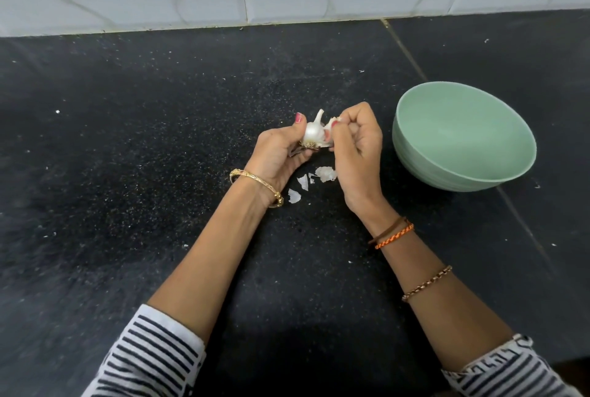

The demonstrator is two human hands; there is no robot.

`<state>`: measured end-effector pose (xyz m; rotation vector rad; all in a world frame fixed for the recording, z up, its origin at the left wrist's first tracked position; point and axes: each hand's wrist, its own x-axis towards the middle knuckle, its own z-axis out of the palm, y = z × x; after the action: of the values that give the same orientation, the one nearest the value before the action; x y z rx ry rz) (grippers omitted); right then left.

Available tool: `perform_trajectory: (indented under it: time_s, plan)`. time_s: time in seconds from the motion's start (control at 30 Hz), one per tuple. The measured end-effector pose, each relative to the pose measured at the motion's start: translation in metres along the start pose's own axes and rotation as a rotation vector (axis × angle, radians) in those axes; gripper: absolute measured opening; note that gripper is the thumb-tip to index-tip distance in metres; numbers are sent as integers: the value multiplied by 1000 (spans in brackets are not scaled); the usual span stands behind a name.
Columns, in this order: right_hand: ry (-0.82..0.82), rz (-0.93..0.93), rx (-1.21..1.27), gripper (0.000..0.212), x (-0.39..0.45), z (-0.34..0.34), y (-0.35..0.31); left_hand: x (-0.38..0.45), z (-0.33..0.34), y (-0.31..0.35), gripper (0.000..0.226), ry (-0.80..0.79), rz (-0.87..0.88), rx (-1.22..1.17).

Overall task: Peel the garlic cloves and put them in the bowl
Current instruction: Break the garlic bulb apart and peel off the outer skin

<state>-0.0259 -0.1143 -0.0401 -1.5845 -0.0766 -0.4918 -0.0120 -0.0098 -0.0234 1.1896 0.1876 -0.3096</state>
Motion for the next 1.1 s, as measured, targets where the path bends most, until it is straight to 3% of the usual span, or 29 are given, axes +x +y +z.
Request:
perform_trajectory:
  time_s: [0.2,0.33,0.43,0.5,0.57,0.7,0.9,1.1]
  plan:
    - [30,-149,-230,13,-5,3,0,-6,9,-8,30,145,162,81]
    - [76,-177,-230,12,-13,3,1,13,-24,6,12,503,333,-7]
    - [66,-72,-231,17,-12,7,4,4,-23,8,15,353,421,62]
    - [41,-32,-260,33,-13,11,2,-4,-12,2,14,200,391,116]
    - [82,14,-197,35,-14,12,-1,-6,-8,1,9,108,332,104]
    - [183,46,-131,33,-9,4,-1,-5,-13,3,6,12,227,128]
    - [90,12,-146,16,0,-1,-2,-8,-12,2,22,-100,185,162]
    - [72,-50,-111,12,-2,-4,2,-4,-11,1,16,-178,116,99]
